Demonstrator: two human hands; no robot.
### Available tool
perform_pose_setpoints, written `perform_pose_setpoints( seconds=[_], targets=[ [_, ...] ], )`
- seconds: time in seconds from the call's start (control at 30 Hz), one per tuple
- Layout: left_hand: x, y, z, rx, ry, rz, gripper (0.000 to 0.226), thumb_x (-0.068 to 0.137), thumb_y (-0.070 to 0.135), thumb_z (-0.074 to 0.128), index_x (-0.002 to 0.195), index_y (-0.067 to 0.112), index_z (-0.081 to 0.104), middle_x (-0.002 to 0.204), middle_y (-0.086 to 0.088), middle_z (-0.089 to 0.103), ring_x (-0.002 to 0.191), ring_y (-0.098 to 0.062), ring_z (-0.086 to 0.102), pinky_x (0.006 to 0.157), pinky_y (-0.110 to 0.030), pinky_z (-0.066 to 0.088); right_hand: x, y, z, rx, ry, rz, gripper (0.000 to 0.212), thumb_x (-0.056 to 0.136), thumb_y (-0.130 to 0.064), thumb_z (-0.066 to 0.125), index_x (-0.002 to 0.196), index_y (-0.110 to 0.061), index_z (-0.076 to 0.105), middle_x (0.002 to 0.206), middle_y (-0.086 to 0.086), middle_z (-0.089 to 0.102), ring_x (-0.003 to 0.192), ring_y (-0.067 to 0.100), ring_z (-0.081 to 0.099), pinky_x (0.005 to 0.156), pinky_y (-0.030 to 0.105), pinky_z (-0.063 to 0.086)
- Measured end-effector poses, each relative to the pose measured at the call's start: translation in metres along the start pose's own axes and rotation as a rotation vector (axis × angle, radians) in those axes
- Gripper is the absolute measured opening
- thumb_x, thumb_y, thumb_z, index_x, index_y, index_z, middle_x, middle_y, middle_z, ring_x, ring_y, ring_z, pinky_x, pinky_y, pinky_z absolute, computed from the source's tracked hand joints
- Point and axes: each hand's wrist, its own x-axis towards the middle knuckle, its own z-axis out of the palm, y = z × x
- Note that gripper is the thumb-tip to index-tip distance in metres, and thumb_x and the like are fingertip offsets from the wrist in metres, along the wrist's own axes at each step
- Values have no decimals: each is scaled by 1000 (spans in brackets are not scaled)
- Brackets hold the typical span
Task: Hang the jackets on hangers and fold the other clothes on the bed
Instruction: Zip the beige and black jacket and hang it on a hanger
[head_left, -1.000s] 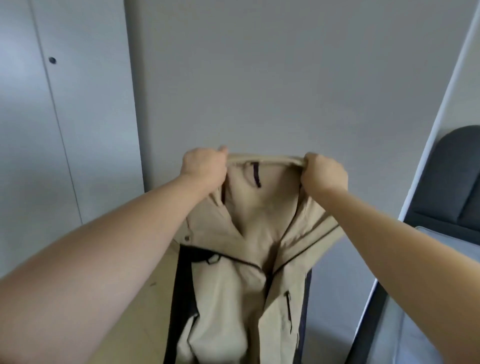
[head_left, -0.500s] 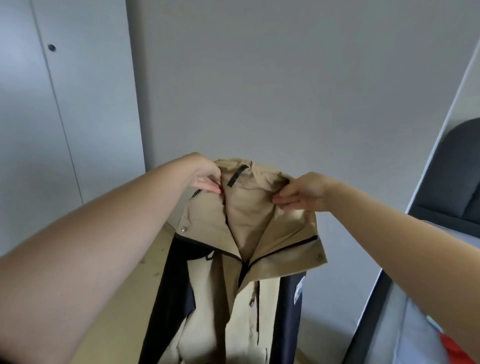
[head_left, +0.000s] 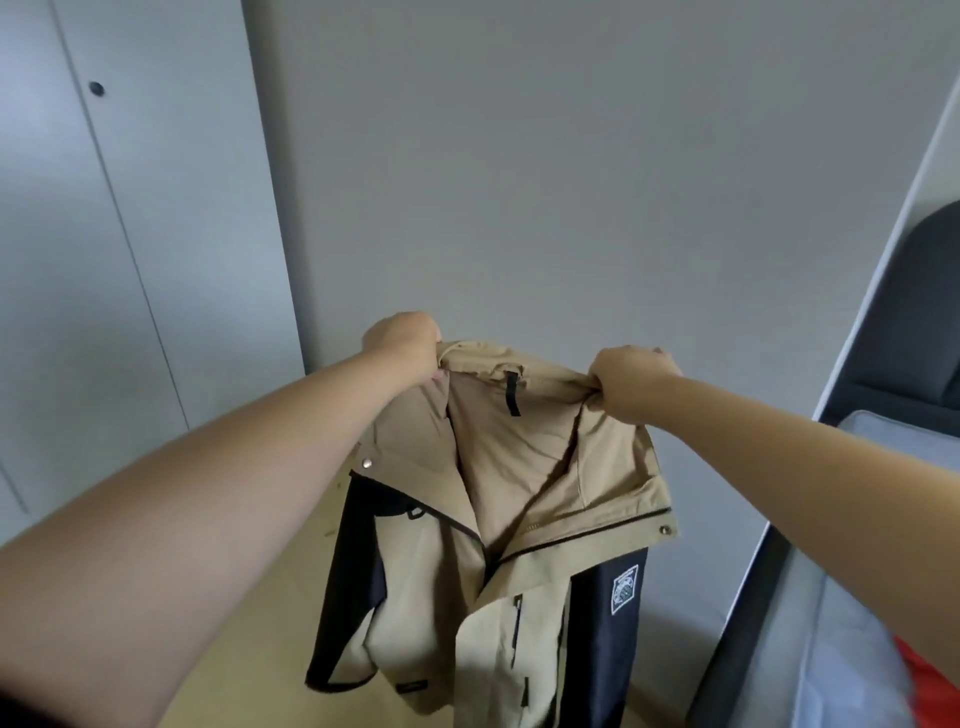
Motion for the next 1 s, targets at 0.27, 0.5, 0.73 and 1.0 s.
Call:
perform_pose_setpoints(
  seconds=[0.27,0.5,0.73,1.0],
  targets=[
    [-5,-11,38,-5,-42,32,24,91,40,58,89,17,52,111,-8,61,103,-29,57,79,-32,45,-10,-11,34,587,-91,341,31,93,-21,43,65,-10,45,62,5,50,53,17,47,44,23,32],
    [-8,4,5,-762,700,11,19,79,33,64,77,20,50,71,3,61,67,-19,57,55,-28,43,13,-15,-27,1305,701,436,20,86,-11,50,66,-10,46,60,7,48,48,12,40,36,13,27],
    [-25,-9,23,-399,290,17,20,74,1,52,63,16,45,67,-2,51,75,-32,55,53,-28,31,-15,2,-35,1181,121,492,27,90,7,32,72,-2,51,47,10,52,22,14,46,28,21,40],
    [-44,79,-63,-816,537,-140,21,71,-2,45,59,14,40,59,-2,43,61,-24,38,48,-27,24,-69,37,-99,1521,580,451,31,90,13,30,87,-3,56,74,11,59,38,19,61,35,25,50]
  ],
)
